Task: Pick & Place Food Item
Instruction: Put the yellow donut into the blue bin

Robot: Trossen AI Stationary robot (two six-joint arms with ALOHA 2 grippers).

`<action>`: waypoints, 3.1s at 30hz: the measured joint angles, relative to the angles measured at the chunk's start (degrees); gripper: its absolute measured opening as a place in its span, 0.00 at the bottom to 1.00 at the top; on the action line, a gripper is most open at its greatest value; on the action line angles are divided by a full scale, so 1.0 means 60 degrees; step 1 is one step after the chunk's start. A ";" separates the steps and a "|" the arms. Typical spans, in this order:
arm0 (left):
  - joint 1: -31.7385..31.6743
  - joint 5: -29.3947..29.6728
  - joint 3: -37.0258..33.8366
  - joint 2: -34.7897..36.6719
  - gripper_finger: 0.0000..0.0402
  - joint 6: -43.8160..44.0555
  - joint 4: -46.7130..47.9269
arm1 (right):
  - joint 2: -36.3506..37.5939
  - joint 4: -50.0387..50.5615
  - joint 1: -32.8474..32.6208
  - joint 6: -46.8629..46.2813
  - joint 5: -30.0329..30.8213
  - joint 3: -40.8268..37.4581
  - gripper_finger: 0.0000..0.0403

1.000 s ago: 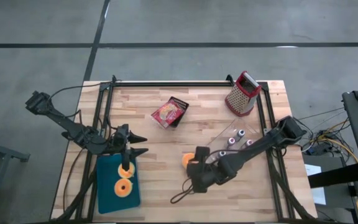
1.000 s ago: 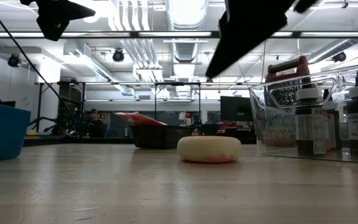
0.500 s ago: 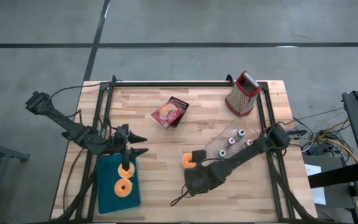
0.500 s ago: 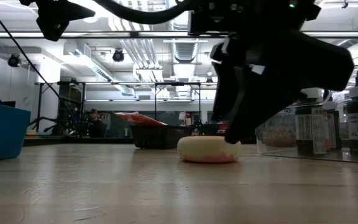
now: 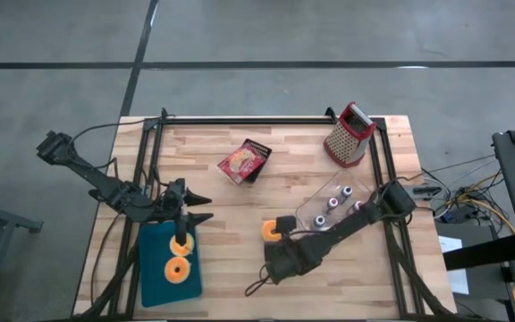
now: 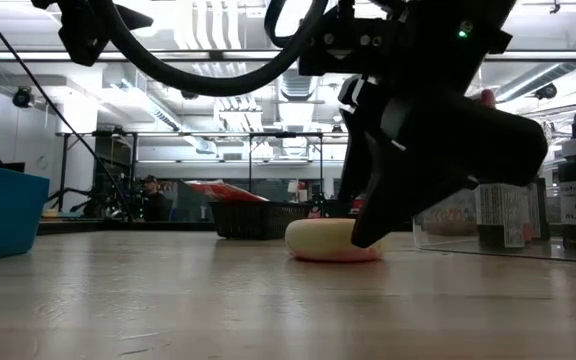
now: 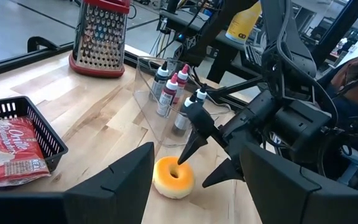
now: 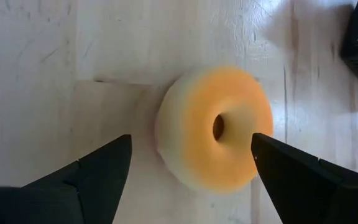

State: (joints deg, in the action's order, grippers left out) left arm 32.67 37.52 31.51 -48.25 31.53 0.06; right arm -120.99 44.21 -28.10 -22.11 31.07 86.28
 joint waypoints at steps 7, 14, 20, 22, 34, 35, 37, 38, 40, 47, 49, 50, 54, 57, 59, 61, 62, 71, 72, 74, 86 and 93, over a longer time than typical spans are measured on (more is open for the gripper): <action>0.0000 0.0003 0.0000 0.0000 0.61 0.0000 0.0003 | 0.0000 -0.0008 -0.0022 -0.0069 0.0000 -0.0059 0.81; -0.0004 0.0003 0.0000 0.0000 0.61 0.0000 0.0003 | 0.0000 -0.0314 -0.0004 -0.0069 0.0004 -0.0410 0.81; -0.0004 0.0003 0.0000 0.0000 0.61 0.0000 0.0003 | 0.0000 -0.0637 -0.0007 -0.0065 0.0040 -0.0658 0.81; -0.0004 0.0003 0.0000 0.0000 0.61 0.0000 0.0003 | 0.0000 -0.0658 -0.0004 -0.0059 0.0040 -0.0663 0.81; -0.0004 0.0003 0.0000 0.0000 0.61 0.0000 0.0003 | 0.0000 -0.0743 -0.0004 0.0015 0.0324 -0.0688 0.81; -0.0004 0.0002 0.0000 0.0000 0.61 0.0000 0.0004 | 0.0000 -0.0743 0.0001 0.0018 0.0328 -0.0688 0.81; -0.0004 0.0003 0.0000 0.0000 0.61 0.0000 0.0003 | 0.0000 -0.0750 0.0011 0.0044 0.0331 -0.0688 0.81; -0.0004 0.0003 0.0000 0.0000 0.61 0.0000 0.0003 | 0.0000 -0.0754 0.0017 0.0044 0.0331 -0.0688 0.81; -0.0004 0.0003 0.0000 0.0000 0.61 0.0000 0.0003 | 0.0000 -0.0771 0.0022 0.0044 0.0331 -0.0701 0.81; -0.0004 0.0003 0.0000 0.0000 0.61 0.0000 0.0007 | 0.0000 -0.0823 0.0037 0.0545 0.0321 -0.0703 0.74; -0.0004 0.0001 0.0000 0.0000 0.61 0.0001 0.0005 | 0.0000 -0.0833 0.0069 0.0493 0.0319 -0.0707 0.71; -0.0004 0.0002 0.0000 0.0000 0.61 0.0000 0.0007 | 0.0000 -0.0852 0.0089 0.0478 0.0317 -0.0707 0.69; -0.0004 -0.0001 0.0000 0.0000 0.61 0.0000 0.0003 | 0.0000 -0.0914 0.0142 0.0481 0.0304 -0.0707 0.64; -0.0004 0.0003 0.0000 0.0000 0.61 0.0000 0.0003 | 0.0000 -0.0936 0.0138 0.0481 0.0280 -0.0707 0.61; -0.0004 0.0002 0.0000 0.0000 0.61 0.0000 0.0004 | 0.0000 -0.0943 0.0133 0.0481 0.0277 -0.0707 0.59; -0.0004 0.0003 0.0000 0.0000 0.61 0.0000 0.0003 | 0.0000 -0.0954 0.0131 0.0481 0.0268 -0.0707 0.57; -0.0004 -0.0001 0.0000 0.0000 0.61 0.0000 0.0003 | 0.0000 -0.0963 0.0131 0.0481 0.0258 -0.0707 0.57; -0.0004 0.0002 0.0000 0.0000 0.61 0.0000 0.0003 | 0.0000 -0.0989 0.0120 0.0478 0.0244 -0.0707 0.48; -0.0004 0.0001 0.0000 0.0000 0.61 0.0001 0.0003 | 0.0000 -0.0996 0.0120 0.0478 0.0241 -0.0707 0.47; -0.0004 0.0002 0.0000 0.0000 0.61 0.0000 0.0003 | 0.0000 -0.1004 0.0124 0.0478 0.0240 -0.0707 0.45; -0.0004 0.0000 0.0000 0.0000 0.61 0.0000 0.0003 | 0.0000 -0.1042 0.0124 0.0438 0.0240 -0.0707 0.38; -0.0002 -0.0001 0.0000 0.0000 0.61 0.0002 0.0003 | 0.0000 -0.1071 0.0124 0.0453 0.0265 -0.0599 0.40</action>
State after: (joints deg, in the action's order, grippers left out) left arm 32.66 37.52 31.51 -48.25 31.54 0.08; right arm -120.99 37.78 -27.35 -19.39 32.66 82.69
